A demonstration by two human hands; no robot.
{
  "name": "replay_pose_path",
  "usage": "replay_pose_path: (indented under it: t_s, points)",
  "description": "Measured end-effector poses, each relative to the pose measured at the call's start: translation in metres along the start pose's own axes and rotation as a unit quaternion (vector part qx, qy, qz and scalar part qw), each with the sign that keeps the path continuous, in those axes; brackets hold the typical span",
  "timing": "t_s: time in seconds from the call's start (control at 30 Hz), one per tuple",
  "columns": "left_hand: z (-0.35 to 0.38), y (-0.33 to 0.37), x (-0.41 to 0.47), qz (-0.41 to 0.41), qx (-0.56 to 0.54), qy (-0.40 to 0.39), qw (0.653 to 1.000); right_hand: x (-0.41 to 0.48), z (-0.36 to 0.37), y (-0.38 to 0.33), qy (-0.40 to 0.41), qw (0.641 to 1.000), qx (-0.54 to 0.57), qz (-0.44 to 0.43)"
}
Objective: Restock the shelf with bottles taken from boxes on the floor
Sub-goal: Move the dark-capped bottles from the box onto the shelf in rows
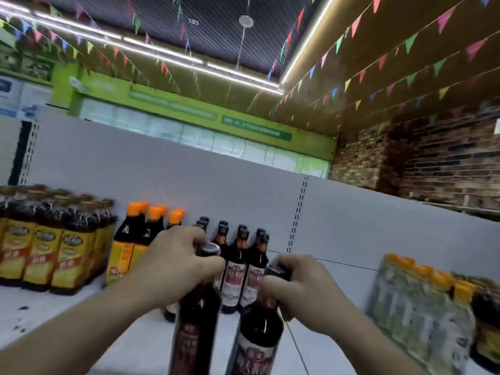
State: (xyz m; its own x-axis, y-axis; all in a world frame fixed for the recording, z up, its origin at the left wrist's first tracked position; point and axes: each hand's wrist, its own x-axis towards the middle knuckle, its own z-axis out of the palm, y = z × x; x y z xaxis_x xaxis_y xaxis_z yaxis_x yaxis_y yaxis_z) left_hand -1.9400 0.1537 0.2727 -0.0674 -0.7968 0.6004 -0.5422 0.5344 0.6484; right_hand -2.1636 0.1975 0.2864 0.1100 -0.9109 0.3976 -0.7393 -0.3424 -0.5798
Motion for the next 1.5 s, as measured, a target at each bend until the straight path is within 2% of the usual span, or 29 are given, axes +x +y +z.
replay_pose_path:
  t_s: [0.1,0.37,0.63,1.17,1.5]
  points:
    - [0.015,0.001,0.023,-0.003,0.042,0.008,0.999,0.025,-0.001,0.011,-0.007,1.0,0.006,-0.001]
    - [0.042,-0.017,0.056,-0.008,0.028,0.018,0.999,0.073,0.004,0.029,-0.021,0.999,0.022,0.012]
    - [0.051,-0.03,0.075,-0.018,0.015,0.001,1.0,0.101,0.011,0.033,0.001,1.0,0.015,0.026]
    - [0.085,-0.062,0.101,-0.036,0.014,-0.009,0.999,0.133,0.037,0.057,0.01,0.997,-0.02,0.073]
    - [0.097,-0.076,0.113,-0.047,0.016,-0.02,0.999,0.143,0.046,0.071,-0.005,0.997,0.0,0.083]
